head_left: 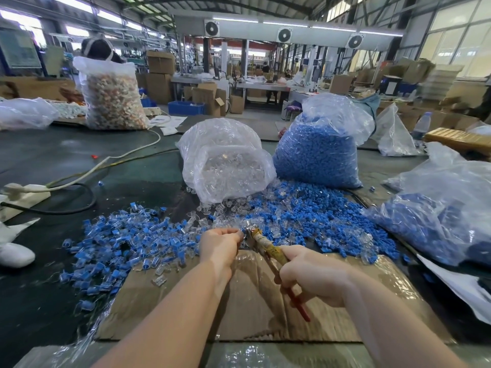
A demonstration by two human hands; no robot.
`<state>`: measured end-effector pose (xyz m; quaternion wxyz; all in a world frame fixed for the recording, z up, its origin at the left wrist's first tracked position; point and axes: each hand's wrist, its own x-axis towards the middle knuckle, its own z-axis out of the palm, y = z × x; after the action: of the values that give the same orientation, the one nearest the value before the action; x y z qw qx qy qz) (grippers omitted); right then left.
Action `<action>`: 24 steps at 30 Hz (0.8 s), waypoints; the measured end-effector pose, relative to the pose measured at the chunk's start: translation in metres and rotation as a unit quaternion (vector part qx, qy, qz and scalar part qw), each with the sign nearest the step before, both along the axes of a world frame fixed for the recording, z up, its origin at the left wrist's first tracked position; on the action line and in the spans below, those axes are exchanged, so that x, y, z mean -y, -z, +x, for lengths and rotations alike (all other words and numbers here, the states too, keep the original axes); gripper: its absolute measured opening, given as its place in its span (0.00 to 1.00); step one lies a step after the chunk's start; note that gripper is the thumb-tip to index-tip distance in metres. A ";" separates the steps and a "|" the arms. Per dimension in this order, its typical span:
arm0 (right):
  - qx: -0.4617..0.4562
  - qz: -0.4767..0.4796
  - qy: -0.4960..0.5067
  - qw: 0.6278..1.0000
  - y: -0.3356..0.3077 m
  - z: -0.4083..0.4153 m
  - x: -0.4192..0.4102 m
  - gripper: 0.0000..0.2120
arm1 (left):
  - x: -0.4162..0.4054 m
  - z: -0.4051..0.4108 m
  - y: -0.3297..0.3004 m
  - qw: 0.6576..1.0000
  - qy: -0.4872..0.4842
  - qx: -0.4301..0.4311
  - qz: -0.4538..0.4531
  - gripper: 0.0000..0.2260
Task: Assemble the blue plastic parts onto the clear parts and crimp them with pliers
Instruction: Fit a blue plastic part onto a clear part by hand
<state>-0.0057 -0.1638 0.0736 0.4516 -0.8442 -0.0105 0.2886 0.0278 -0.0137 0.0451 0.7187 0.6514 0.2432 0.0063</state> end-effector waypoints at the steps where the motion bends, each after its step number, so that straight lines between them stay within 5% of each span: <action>1: 0.008 -0.006 0.000 1.000 0.001 0.000 -0.001 0.16 | 0.000 0.000 0.000 1.000 -0.001 0.001 -0.006 0.03; 8: 0.036 0.001 0.015 0.999 0.009 0.000 -0.002 0.16 | 0.000 0.001 0.006 1.000 -0.008 0.012 -0.022 0.04; 11: 0.005 0.083 0.078 0.993 0.009 -0.006 0.000 0.17 | -0.001 0.003 0.009 1.000 -0.008 0.020 -0.010 0.03; 14: 0.049 0.099 0.134 0.985 0.023 -0.004 0.006 0.23 | -0.010 0.003 0.014 0.992 -0.013 0.061 0.108 0.02; 19: 0.237 -0.193 0.164 0.938 0.050 0.000 0.035 0.29 | -0.043 0.006 0.028 0.872 -0.025 0.103 0.479 0.07; 21: 0.247 -0.262 0.163 0.919 0.054 -0.003 0.044 0.31 | -0.054 0.007 0.032 0.823 -0.033 0.086 0.561 0.09; 24: 0.258 -0.313 0.145 0.902 0.058 -0.008 0.051 0.33 | -0.062 0.009 0.036 0.793 -0.024 0.074 0.604 0.10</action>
<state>-0.0133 -0.2145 0.0158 0.1820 -0.9793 0.0866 -0.0192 0.0372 0.0479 0.0086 0.1942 0.9446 0.1514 0.2170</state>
